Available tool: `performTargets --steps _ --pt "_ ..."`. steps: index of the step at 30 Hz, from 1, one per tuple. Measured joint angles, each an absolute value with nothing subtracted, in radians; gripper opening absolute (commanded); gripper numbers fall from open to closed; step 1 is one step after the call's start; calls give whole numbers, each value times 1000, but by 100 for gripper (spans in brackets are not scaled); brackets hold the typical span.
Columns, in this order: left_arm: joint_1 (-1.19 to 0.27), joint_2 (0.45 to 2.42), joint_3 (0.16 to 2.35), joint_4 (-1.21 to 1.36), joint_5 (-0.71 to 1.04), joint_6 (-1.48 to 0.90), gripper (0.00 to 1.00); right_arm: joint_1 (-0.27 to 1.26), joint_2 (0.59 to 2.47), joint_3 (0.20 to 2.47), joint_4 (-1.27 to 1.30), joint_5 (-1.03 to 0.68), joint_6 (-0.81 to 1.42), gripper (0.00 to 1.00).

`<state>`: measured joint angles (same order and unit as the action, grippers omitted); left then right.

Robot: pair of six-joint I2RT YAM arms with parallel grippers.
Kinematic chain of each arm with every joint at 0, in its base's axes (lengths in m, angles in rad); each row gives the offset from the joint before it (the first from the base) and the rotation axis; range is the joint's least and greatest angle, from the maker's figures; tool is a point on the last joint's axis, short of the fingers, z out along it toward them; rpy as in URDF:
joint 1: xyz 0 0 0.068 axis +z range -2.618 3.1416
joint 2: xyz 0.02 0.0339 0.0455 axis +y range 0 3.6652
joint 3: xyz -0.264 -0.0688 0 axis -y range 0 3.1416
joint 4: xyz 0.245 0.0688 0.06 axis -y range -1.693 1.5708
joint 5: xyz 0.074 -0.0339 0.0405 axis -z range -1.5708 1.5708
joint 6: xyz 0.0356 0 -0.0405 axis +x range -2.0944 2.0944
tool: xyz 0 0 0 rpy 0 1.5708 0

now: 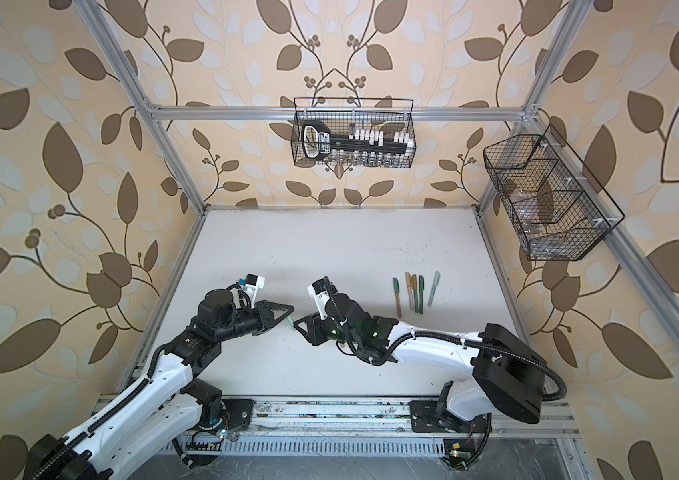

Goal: Insert the pens into the pen caps
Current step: 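Bring the cap to the left gripper and close the left gripper on it, then grasp the wooden fountain pen with the right gripper while the left holds the cap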

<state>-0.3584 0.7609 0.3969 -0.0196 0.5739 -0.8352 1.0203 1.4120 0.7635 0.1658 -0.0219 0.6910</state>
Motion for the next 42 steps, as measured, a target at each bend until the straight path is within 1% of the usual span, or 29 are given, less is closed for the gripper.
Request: performTargets --steps 4,7,12,16,18,20,24,28,30,34,37,42 --pt "-358 755 424 -109 532 -797 0 1011 1417 765 -10 114 675 50" --pt "-358 755 443 -133 516 -778 0 1005 1464 765 -105 188 664 50" --pt "-358 754 447 -157 513 -762 0 999 1572 774 -199 262 643 50" --pt "-358 743 447 -175 512 -757 0 1001 1657 820 -242 294 624 47" --pt "-358 734 448 -185 509 -753 0 1005 1684 850 -251 308 616 43" --pt "-358 727 448 -195 505 -748 0 1009 1710 878 -253 318 604 37" --pt "-358 725 453 -213 493 -738 0 1015 1752 926 -259 327 593 22" --pt "-358 725 463 -217 489 -734 0 1015 1778 961 -266 326 583 11" --pt "-358 725 463 -215 489 -732 0 1016 1777 962 -268 326 575 8" --pt "-345 739 463 -203 492 -731 0 1033 1745 941 -252 318 550 6" --pt "-332 763 463 -185 499 -732 0 1066 1655 882 -202 296 519 6" --pt "-316 780 471 -174 522 -731 0 1138 1467 738 -42 239 469 6"
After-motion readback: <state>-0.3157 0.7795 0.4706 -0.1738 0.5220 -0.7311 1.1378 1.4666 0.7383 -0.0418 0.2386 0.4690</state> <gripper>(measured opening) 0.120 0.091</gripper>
